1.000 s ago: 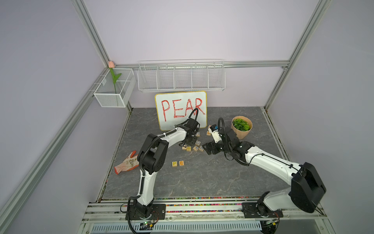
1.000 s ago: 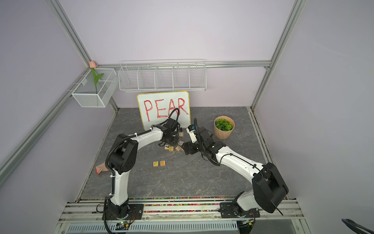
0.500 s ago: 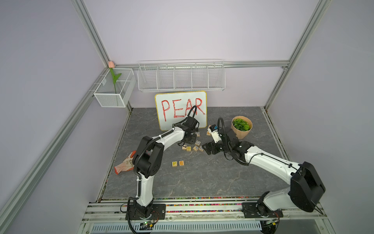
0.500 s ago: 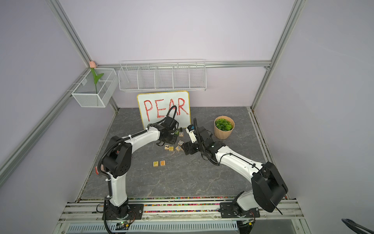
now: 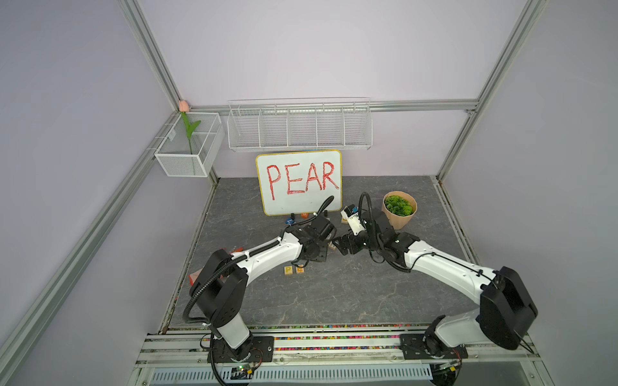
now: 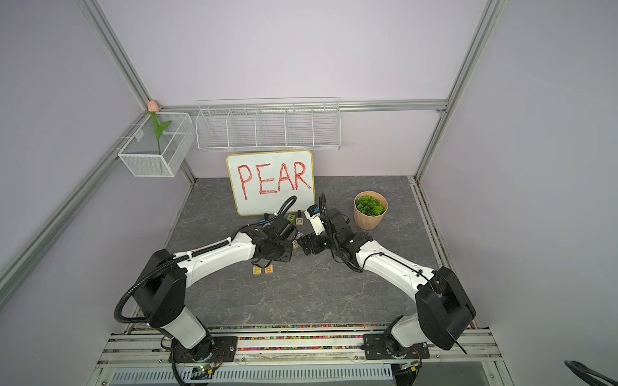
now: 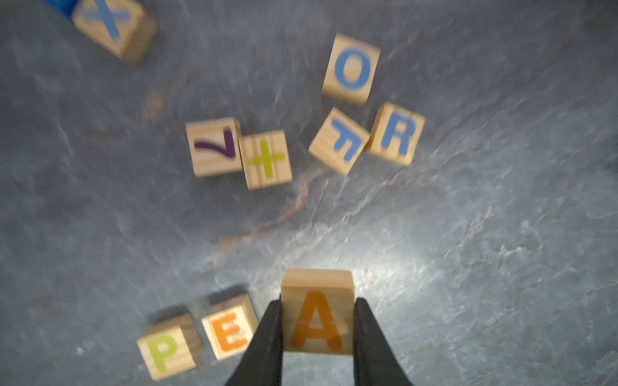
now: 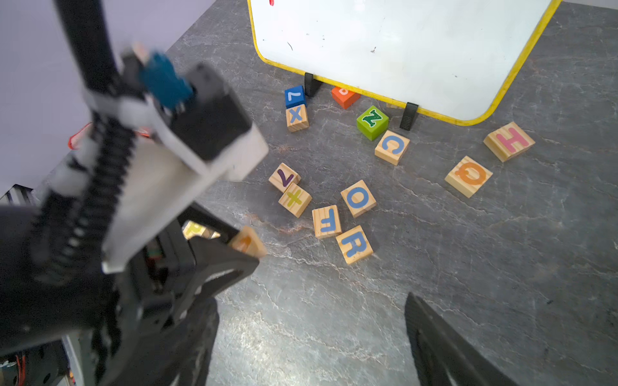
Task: Spell the uppercase word “pear” with letter blocks
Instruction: Pick up the letter block from the center of the board, then place the letter block at the center of the board.
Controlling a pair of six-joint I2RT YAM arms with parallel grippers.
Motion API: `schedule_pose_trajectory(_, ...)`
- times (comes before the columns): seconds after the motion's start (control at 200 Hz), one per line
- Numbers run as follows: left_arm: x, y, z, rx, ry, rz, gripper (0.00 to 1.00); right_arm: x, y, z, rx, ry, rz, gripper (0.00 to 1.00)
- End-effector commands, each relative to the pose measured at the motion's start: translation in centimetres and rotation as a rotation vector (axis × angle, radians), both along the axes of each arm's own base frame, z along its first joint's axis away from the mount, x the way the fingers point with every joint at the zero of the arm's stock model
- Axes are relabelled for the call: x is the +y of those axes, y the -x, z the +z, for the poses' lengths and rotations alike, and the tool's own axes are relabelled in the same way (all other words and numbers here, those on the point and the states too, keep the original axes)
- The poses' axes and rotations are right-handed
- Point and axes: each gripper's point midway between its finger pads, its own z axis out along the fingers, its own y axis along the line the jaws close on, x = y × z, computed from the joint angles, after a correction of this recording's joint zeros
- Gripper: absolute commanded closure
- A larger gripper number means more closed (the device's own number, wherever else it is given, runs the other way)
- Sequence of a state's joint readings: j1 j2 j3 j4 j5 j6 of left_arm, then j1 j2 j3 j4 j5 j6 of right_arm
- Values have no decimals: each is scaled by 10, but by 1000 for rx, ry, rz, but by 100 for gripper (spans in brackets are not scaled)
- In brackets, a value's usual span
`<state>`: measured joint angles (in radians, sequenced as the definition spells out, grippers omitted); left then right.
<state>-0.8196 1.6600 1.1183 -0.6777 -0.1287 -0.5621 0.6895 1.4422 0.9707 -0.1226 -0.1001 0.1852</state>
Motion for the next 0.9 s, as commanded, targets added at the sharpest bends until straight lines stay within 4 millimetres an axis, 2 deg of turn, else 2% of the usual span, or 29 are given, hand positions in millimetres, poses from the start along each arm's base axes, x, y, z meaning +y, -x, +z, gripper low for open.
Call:
schedule_pose_trajectory(0.0, 8, 7, -5, 24, 82, 165, 76, 7, 2, 10, -33, -24, 42, 11)
schedule_pose_trajectory(0.13, 8, 12, -10, 25, 137, 200, 75, 5, 4, 14, -45, -33, 41, 11)
schedule_pose_trajectory(0.33, 10, 12, -18, 34, 131, 217, 75, 1, 7, 14, -46, -34, 27, 11)
schedule_pose_trajectory(0.895, 18, 9, -39, 40, 22, 192, 74, -5, 7, 11, -45, -2, 16, 11)
